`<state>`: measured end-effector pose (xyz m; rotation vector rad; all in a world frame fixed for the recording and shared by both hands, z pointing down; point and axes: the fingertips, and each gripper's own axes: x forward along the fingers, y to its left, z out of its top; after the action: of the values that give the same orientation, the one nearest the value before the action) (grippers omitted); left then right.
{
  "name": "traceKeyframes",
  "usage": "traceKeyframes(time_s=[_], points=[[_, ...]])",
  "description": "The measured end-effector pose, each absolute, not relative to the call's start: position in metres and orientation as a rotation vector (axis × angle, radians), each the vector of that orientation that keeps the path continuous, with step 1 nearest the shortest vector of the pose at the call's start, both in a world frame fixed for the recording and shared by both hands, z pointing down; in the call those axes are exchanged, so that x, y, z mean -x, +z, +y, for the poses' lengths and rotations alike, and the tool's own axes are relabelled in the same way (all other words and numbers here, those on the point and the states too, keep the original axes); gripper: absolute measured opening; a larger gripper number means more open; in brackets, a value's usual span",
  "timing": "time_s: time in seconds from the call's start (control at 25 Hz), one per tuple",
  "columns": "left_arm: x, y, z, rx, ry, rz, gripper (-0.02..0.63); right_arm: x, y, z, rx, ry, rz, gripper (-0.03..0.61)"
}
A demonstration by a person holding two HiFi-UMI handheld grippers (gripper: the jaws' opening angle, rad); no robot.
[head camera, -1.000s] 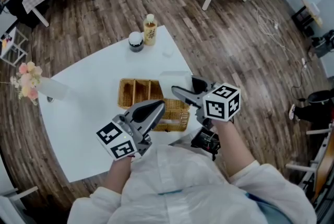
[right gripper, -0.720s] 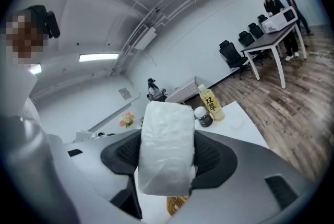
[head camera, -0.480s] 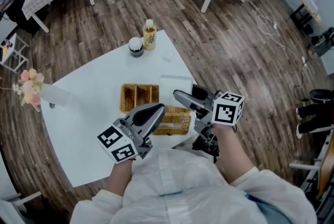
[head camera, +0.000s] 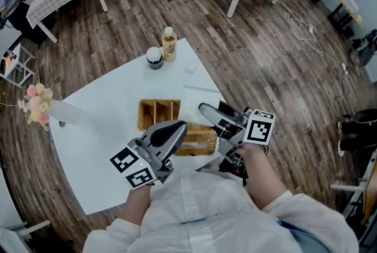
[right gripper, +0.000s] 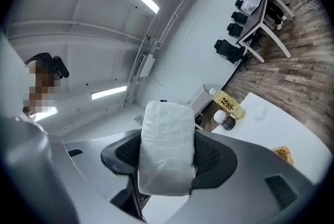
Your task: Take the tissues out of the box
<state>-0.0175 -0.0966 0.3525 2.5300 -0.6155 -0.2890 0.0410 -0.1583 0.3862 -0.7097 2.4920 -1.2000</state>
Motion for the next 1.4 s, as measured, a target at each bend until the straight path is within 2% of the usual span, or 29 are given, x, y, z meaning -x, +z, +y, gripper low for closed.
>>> traceKeyframes(time_s=[1.4], points=[[0.0094,0.3594,-0.0948,-2.525,-0.269,-0.558,0.002,-0.0434,0.3932,-0.1577,0.721,-1.261,2.432,0.279]])
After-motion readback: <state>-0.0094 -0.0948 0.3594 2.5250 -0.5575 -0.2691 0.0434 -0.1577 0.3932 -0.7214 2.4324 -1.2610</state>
